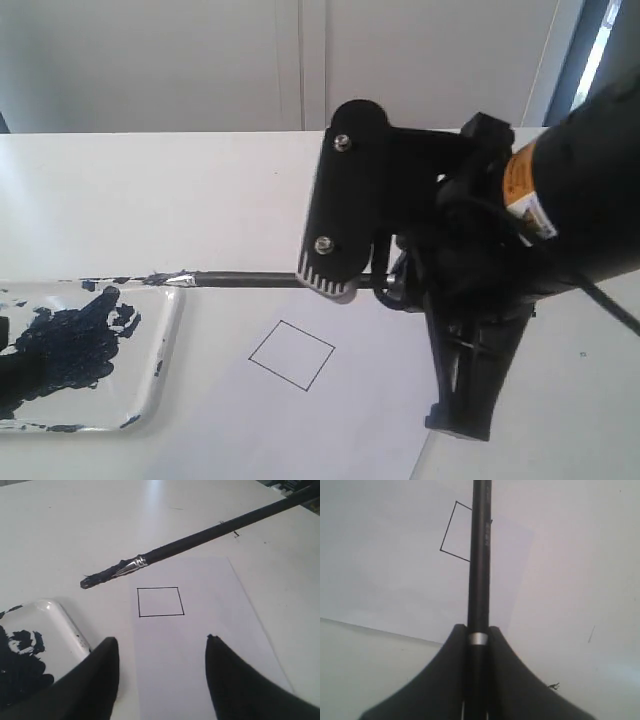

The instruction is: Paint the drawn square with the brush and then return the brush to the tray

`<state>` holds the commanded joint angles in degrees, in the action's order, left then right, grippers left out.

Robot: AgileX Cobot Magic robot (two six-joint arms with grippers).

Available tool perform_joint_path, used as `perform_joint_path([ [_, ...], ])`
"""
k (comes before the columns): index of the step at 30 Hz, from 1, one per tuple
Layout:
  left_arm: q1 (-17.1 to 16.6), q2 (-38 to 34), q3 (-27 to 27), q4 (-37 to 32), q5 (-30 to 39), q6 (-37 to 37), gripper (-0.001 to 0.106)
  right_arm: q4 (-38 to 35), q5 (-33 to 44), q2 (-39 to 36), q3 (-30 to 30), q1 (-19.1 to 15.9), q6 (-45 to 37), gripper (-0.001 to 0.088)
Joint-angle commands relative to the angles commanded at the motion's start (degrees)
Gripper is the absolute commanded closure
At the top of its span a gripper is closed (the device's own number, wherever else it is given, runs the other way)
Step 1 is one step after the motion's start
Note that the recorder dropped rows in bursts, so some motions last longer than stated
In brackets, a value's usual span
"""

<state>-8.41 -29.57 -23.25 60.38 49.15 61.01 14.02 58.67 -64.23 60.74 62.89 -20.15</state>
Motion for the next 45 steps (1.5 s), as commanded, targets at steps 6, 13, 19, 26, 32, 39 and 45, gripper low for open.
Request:
perform_joint_path([
  [6, 0.00, -9.10, -5.06, 0.41, 0.19, 2.86, 0.049, 2.14, 5.23, 4.74, 0.00, 0.00, 1.23, 0.0868],
  [13, 0.64, -22.08, -11.38, 0.44, 0.15, 0.62, 0.062, 2.60, 5.89, 7.62, 0.00, 0.00, 1.31, 0.0868],
  [19, 11.34, -29.27, -11.86, 0.67, -10.43, 2.36, 0.066, 2.75, 6.11, 8.07, 0.00, 0.00, 1.79, 0.0868],
  [26, 28.76, -34.76, -12.43, 0.44, -25.59, -3.00, 0.070, 2.75, 6.76, 8.07, 0.00, 0.00, 2.50, 0.0868],
  [32, 38.55, -39.76, -12.55, -2.54, -33.70, -4.31, 0.079, 3.22, 8.05, 8.07, 0.00, 0.00, 3.87, 0.0868],
  [39, 39.75, -44.44, -12.55, -8.08, -32.88, -4.18, 0.076, 4.07, 8.95, 8.07, 0.00, 0.00, 5.54, 0.0868],
  [45, 39.75, -48.76, -12.55, -13.07, -26.97, -3.19, 0.049, 4.07, 10.24, 8.07, 0.00, 0.00, 7.99, 0.0868],
])
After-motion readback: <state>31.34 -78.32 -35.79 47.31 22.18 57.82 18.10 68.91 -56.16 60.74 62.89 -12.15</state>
